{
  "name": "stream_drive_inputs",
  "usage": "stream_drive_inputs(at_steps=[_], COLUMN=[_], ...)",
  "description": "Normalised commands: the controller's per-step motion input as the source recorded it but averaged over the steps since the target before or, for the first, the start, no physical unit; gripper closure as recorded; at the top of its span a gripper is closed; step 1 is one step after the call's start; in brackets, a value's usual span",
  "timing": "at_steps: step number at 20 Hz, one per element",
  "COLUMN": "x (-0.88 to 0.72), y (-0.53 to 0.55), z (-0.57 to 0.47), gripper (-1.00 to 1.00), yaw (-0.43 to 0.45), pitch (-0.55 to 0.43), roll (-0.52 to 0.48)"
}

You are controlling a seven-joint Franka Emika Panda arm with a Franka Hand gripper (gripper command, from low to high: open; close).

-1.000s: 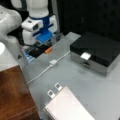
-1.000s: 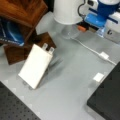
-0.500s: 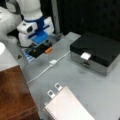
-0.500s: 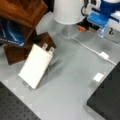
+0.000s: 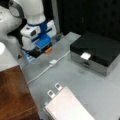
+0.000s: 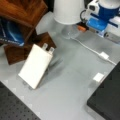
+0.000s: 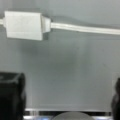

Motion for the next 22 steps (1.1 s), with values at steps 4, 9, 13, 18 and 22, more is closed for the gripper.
stream_drive_inputs(at_steps=[4, 9, 13, 18, 22], x=[-0.18, -0.26, -0.30, -0.28, -0.28], y=[0.15, 0.23, 0.27, 0.20, 0.11], z=[-0.26, -0.30, -0.35, -0.34, -0.30], gripper=[1.00, 1.00, 1.00, 1.00, 1.00], yaw=[-0.043, -0.081, -0.092, -0.089, -0.058], pitch=[-0.040, -0.035, -0.093, -0.152, -0.179], roll=[0.037, -0.004, 0.001, 0.046, 0.072])
